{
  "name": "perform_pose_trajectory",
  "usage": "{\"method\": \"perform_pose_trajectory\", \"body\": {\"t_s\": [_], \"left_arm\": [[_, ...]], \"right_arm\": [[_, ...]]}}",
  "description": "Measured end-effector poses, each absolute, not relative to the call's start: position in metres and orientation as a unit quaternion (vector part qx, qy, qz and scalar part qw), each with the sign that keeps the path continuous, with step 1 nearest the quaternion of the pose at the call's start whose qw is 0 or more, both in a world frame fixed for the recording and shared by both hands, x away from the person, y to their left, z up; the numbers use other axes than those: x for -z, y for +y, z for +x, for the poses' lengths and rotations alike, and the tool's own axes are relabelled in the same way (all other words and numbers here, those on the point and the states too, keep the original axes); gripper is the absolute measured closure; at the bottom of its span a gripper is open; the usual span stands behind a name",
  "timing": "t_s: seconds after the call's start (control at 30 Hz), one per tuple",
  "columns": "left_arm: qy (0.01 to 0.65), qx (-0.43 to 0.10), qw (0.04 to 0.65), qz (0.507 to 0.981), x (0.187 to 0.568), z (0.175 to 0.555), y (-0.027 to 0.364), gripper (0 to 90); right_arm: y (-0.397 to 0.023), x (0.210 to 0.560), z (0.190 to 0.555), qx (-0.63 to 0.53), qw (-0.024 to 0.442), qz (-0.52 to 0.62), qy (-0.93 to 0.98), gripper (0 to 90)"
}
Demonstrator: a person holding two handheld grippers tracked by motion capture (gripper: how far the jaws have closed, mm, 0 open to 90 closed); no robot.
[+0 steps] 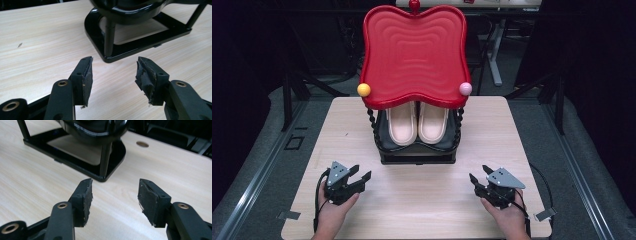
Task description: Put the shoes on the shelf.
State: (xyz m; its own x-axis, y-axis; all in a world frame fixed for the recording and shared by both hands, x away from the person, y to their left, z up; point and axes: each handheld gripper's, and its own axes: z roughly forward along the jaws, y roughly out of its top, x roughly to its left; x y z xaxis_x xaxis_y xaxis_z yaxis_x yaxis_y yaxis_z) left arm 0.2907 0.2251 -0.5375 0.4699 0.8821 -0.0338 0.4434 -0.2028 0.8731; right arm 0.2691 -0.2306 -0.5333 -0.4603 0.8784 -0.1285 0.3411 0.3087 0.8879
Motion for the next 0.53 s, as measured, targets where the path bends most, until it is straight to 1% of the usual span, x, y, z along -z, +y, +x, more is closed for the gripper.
{"method": "perform_pose_trajectory", "body": {"t_s": [0.23, 0.37, 0.53], "left_arm": [[0.472, -0.230, 0.440, 0.728, 0.545, 0.296, 0.231, 46.2], [0.486, -0.228, 0.441, 0.720, 0.546, 0.298, 0.235, 45.3], [0.486, -0.230, 0.444, 0.717, 0.546, 0.298, 0.236, 45.0]], "right_arm": [[-0.231, 0.545, 0.274, -0.405, 0.303, 0.412, 0.758, 44.3], [-0.230, 0.549, 0.276, -0.397, 0.301, 0.413, 0.762, 43.7], [-0.230, 0.550, 0.277, -0.395, 0.300, 0.414, 0.764, 43.7]]}}
